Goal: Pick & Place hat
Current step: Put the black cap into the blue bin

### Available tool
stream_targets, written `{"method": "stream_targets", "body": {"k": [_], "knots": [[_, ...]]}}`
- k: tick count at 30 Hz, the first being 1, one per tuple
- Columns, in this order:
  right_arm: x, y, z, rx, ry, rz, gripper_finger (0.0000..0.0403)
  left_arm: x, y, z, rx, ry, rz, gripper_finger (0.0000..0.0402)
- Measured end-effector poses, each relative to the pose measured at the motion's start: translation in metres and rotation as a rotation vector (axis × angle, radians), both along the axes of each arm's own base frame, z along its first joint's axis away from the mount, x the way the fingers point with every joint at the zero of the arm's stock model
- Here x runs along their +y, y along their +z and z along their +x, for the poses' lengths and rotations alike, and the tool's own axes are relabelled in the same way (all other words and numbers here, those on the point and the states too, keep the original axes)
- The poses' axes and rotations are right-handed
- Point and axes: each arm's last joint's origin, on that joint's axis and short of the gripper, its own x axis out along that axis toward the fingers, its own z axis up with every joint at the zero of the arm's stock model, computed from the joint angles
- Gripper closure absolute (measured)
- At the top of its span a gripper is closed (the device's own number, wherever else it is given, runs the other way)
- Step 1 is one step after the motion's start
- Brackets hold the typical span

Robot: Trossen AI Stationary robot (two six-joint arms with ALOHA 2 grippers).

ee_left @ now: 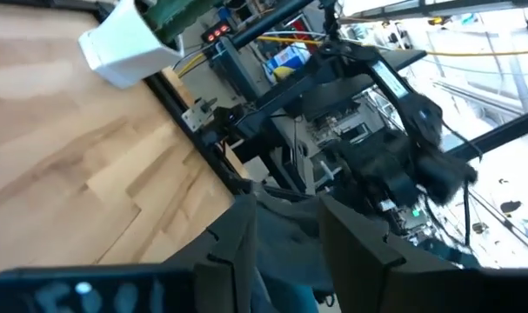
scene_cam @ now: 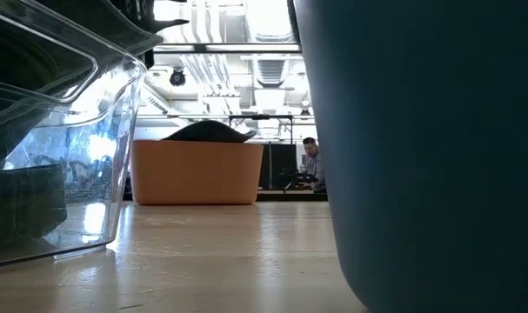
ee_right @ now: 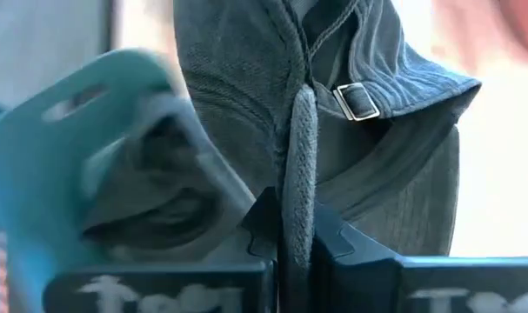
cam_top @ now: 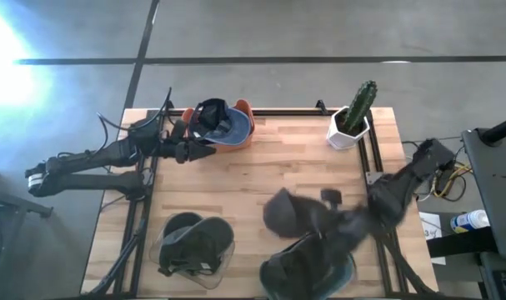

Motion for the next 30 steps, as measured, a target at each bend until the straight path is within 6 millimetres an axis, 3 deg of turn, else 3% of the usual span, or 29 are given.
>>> {"method": "stream_targets", "body": {"k": [6, 11, 16, 24, 30], "knots": [[0.06, -0.003, -0.01, 0.015, 0.168, -0.015, 0.039, 0.0, -0.001, 0.0, 0.009, -0.001, -0.019, 0.0282], [0.092, -0.001, -0.018, 0.021, 0.252, -0.018, 0.0375, 0.0, -0.001, 0.0, 0.013, 0.002, -0.054, 0.0282], [0.12, -0.022, -0.017, 0.065, 0.308, -0.049, 0.0358, 0.0, -0.001, 0.0, 0.016, 0.005, -0.103, 0.0282], [0.141, -0.082, 0.001, 0.292, 0.44, -0.087, 0.0358, 0.0, -0.002, 0.0, 0.019, -0.003, -0.18, 0.0282], [0.14, -0.089, 0.0, 0.326, 0.421, -0.145, 0.0327, 0.0, -0.002, 0.0, 0.02, -0.004, -0.225, 0.0282]]}}
